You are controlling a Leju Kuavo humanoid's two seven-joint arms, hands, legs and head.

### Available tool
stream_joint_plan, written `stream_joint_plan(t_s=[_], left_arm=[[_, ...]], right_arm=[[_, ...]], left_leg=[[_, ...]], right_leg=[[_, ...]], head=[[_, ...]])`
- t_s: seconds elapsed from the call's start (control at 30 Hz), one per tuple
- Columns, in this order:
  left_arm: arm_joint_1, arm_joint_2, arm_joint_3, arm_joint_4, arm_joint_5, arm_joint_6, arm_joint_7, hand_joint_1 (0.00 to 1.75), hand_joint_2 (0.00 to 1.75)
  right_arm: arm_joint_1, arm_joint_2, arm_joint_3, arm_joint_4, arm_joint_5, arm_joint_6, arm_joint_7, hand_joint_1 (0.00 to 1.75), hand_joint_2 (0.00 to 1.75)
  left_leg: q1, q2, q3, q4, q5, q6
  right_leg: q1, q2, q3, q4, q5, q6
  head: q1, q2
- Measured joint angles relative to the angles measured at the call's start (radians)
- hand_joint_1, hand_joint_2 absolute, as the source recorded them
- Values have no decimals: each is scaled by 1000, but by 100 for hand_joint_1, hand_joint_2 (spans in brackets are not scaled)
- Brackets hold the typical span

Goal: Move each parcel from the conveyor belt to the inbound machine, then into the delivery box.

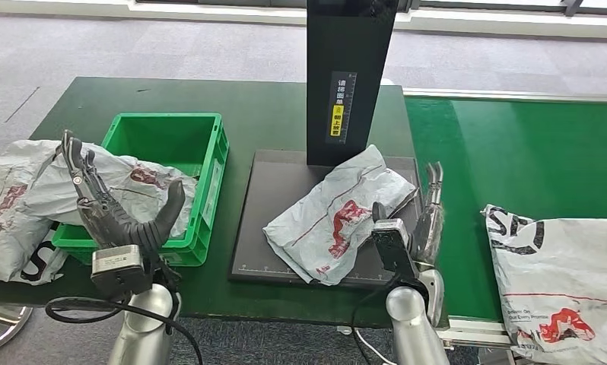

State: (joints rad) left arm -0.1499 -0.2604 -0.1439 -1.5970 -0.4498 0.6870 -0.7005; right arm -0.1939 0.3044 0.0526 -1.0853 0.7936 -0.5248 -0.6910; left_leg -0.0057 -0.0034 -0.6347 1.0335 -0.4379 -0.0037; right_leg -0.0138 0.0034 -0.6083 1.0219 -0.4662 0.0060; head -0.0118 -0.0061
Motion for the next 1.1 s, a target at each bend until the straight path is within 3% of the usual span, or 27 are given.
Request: stream_joint_plan(t_s=[0.17, 0.47, 0.63, 0.8, 1.1], left_arm=[[-62, -21, -7, 113, -82, -60, 0, 0, 175], [-192, -90, -65, 340, -164, -187, 47, 0, 175], [-266, -114, -124, 475, -156, -196, 72, 0, 175], [-326, -122, -169, 595, -80, -209, 84, 0, 175], [-434, -128, -345, 832, 117, -199, 159, 0, 175]], right_arm=[[27, 0, 29, -134, -48, -124, -8, 0, 175], [52, -1, 62, -321, -52, -172, -9, 0, 175], [61, -1, 65, -403, -55, -174, -9, 0, 175], [67, -1, 65, -453, -48, -174, -9, 0, 175], [68, -1, 77, -477, -66, -174, -9, 0, 175]], left_leg=[[0, 1, 0, 0, 0, 0], [-1, -1, 0, 0, 1, 1], [-1, 1, 0, 0, 0, 1], [-1, 1, 0, 0, 0, 1], [-1, 1, 0, 0, 0, 1]], right_leg=[[0, 1, 0, 0, 0, 0], [-1, -1, 0, 0, 1, 0], [-1, 1, 0, 0, 2, 0], [-1, 0, 0, 0, 2, 0], [-1, 0, 0, 0, 2, 0]], head=[[0, 0], [0, 0], [0, 0], [0, 0], [0, 0]])
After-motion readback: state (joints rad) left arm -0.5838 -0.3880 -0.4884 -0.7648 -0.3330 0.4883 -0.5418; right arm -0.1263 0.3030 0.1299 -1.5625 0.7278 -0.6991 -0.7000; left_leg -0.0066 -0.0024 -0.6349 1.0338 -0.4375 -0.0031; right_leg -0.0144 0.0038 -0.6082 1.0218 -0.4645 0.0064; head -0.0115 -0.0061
